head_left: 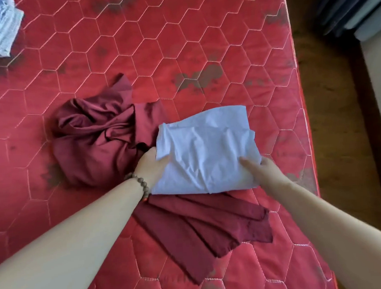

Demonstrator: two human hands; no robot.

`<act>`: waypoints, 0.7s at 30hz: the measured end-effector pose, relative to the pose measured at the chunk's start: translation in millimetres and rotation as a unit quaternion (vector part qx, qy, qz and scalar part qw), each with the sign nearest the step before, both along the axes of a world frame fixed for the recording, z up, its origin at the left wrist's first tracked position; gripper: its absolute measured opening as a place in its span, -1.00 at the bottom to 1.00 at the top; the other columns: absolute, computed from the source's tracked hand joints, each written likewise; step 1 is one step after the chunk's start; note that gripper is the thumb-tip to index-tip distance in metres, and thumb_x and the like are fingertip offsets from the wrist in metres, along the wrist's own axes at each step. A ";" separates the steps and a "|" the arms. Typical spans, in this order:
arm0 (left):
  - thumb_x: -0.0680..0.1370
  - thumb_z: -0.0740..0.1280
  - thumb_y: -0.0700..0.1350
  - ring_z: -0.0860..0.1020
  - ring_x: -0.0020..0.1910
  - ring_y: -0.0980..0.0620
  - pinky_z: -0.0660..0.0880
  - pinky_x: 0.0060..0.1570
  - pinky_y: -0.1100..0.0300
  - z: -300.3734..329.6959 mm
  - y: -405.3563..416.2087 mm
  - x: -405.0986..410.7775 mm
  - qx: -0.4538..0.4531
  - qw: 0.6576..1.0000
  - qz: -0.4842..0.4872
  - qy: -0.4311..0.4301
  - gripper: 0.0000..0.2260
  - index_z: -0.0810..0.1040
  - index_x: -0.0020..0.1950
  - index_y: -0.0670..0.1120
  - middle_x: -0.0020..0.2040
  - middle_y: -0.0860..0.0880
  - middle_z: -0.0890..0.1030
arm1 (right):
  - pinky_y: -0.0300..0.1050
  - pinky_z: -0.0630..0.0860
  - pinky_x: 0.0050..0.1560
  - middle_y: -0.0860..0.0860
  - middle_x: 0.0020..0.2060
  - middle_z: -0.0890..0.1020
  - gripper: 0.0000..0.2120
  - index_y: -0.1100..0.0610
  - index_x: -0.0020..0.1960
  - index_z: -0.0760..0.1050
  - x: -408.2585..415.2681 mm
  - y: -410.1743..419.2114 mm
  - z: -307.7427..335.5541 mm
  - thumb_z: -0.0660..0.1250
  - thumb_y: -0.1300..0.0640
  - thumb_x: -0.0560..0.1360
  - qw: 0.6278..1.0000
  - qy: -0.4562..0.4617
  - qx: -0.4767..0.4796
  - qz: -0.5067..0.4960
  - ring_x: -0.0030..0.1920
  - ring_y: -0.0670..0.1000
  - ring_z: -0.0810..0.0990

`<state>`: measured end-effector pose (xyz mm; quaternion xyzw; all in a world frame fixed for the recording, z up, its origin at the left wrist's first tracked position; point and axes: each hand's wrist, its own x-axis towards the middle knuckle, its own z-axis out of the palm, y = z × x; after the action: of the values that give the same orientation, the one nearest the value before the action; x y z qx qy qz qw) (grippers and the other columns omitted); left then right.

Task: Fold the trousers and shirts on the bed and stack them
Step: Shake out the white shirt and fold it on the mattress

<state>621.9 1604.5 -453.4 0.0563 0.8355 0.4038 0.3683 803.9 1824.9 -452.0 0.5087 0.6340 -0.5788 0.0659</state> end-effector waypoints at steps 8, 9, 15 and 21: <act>0.59 0.26 -0.04 0.57 -0.04 0.28 0.47 -0.09 0.42 -1.2 16.5 7.4 0.105 0.984 0.134 0.054 -0.89 0.50 0.00 0.19 -0.03 0.20 0.63 | -0.41 0.33 -0.41 -0.17 -0.43 0.49 -0.74 0.11 -0.28 0.39 -28.5 15.2 4.0 0.25 0.05 0.56 0.966 0.093 0.240 -0.011 -0.41 -0.21 0.39; 0.59 0.25 -0.04 0.57 -0.07 0.16 0.47 -0.10 0.32 -6.1 20.0 7.7 0.085 0.985 0.139 0.054 -0.96 0.49 -0.02 0.08 -0.08 0.14 0.61 | -0.38 0.31 -0.42 -0.13 -0.46 0.45 -0.71 0.12 -0.31 0.36 -33.8 19.7 -1.6 0.24 0.04 0.56 0.965 0.067 0.252 -0.002 -0.41 -0.16 0.36; 0.62 0.21 -0.13 0.28 -0.45 -0.01 0.12 -0.37 0.07 -27.3 31.8 15.3 -0.023 0.978 0.143 0.148 -0.74 0.24 -0.21 -0.19 -0.42 -0.03 0.33 | -0.29 0.24 -0.44 -0.03 -0.42 0.38 -0.73 0.19 -0.28 0.30 -41.4 29.1 -27.5 0.17 0.13 0.57 0.971 -0.016 0.235 0.034 -0.40 -0.06 0.27; 0.56 0.28 -0.23 0.52 -0.17 -0.23 0.30 -0.25 0.11 -11.7 32.7 26.1 -0.065 0.954 0.164 0.242 -0.88 0.43 0.04 -0.25 -0.15 -0.17 0.54 | -0.10 0.13 -0.46 -0.02 -0.50 0.32 -0.67 0.13 -0.31 0.17 -43.9 24.3 -24.6 0.19 0.12 0.58 0.940 -0.031 0.335 0.064 -0.42 0.07 0.23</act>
<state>648.0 1637.2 -465.1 -0.0095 0.9217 0.3780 0.0867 760.1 1849.1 -476.5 0.4776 0.8198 -0.3116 -0.0517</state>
